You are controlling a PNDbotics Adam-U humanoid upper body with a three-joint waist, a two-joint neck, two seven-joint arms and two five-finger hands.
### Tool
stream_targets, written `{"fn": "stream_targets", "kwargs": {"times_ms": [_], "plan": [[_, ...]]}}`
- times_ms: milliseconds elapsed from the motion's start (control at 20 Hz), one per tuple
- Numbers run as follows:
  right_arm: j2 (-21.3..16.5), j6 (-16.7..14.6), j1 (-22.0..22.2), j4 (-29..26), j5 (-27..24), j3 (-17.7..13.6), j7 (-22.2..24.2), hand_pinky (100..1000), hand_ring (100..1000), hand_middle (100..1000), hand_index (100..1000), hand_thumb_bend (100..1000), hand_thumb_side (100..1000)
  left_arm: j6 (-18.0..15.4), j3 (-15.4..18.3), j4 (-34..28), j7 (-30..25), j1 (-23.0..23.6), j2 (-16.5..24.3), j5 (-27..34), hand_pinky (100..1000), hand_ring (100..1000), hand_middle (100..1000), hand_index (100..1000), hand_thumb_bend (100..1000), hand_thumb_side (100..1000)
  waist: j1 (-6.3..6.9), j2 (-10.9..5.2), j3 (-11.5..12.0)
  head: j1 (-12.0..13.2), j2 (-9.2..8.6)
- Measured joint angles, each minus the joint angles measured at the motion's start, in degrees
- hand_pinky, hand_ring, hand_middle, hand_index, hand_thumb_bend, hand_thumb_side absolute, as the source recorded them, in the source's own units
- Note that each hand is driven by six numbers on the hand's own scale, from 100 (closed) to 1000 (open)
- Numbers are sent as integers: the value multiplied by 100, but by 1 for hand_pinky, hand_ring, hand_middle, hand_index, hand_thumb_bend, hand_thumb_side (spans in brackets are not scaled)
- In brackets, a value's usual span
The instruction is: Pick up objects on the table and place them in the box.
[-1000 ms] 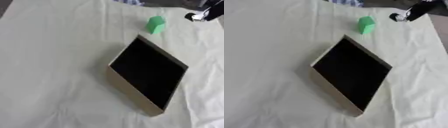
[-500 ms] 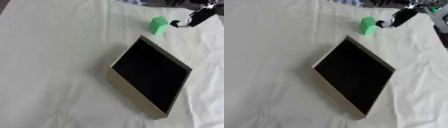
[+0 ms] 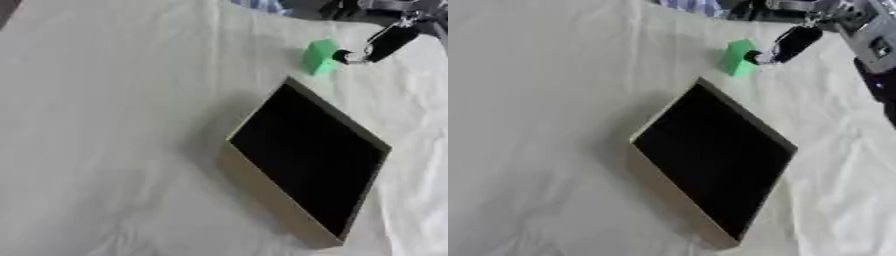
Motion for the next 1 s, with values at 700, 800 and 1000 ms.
{"fn": "stream_targets", "kwargs": {"times_ms": [700,800,1000], "plan": [[1,-51,24,45,620,-72,-46,927,969,947,1000,383,358,12,-5,0,-25,-38,2,0,557,682,660,787,100,657,-58,138,162,-88,-53],[1,-54,24,79,692,-90,-29,928,973,947,1000,385,351,12,-5,0,-25,-38,2,0,556,682,659,787,100,660,-78,156,172,-99,-71],[10,-50,23,180,850,-156,-32,928,976,951,1000,388,352,13,-20,0,-28,-41,2,0,555,681,658,786,100,662,-98,204,199,-116,-97]]}}
